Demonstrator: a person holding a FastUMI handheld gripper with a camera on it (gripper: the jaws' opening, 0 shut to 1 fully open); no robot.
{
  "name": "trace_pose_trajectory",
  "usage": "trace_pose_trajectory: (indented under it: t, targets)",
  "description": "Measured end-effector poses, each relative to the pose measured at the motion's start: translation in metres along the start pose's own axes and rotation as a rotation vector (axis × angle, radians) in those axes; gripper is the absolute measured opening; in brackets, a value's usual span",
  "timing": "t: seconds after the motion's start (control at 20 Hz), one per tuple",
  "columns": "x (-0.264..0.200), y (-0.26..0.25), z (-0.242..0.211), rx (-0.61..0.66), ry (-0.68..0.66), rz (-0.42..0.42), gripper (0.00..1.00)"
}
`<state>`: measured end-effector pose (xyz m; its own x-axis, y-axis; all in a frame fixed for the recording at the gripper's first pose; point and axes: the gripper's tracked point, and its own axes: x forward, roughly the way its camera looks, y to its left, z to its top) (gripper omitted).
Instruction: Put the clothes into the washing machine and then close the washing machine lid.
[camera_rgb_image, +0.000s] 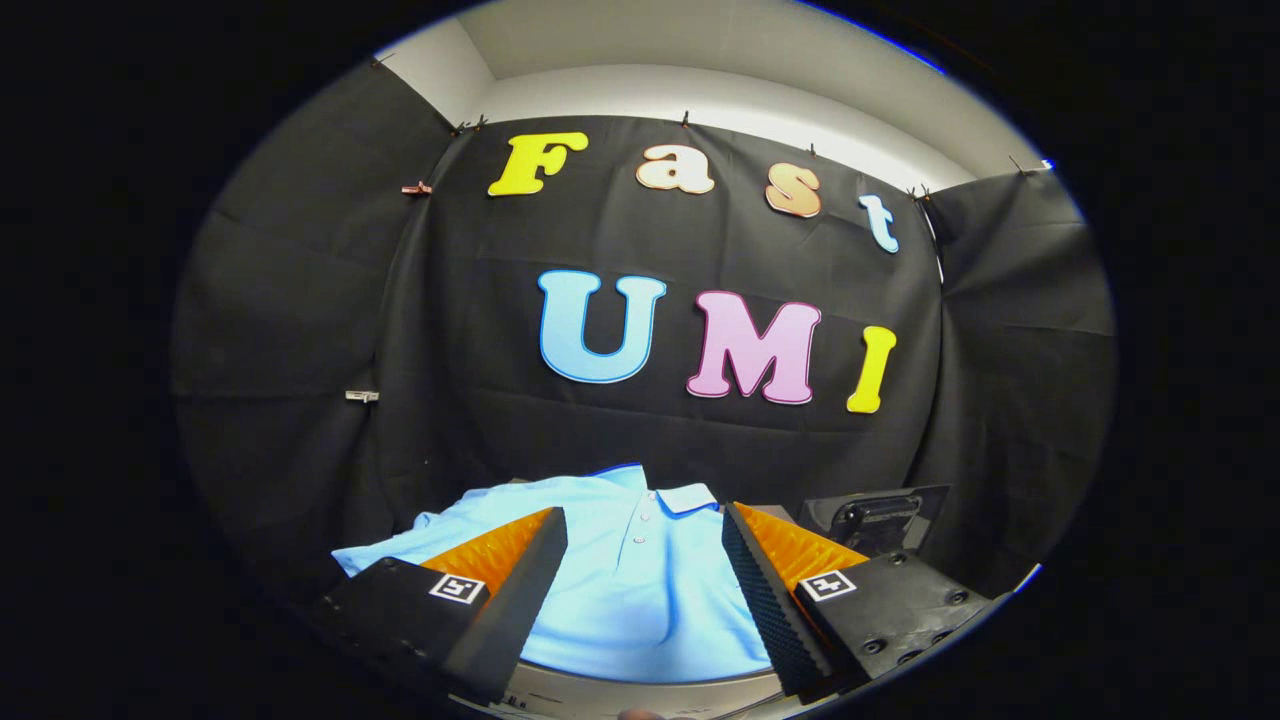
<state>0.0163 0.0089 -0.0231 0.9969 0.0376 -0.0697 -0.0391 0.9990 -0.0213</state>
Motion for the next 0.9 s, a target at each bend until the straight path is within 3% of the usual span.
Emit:
trace_pose_trajectory:
  t: [0.35,0.55,0.9]
  targets:
    - [0.026,0.014,-0.01,-0.037,0.062,0.05,0.98]
    - [0.054,0.024,-0.035,-0.037,0.204,0.087,0.98]
    - [0.106,0.001,-0.054,-0.002,0.362,0.026,0.98]
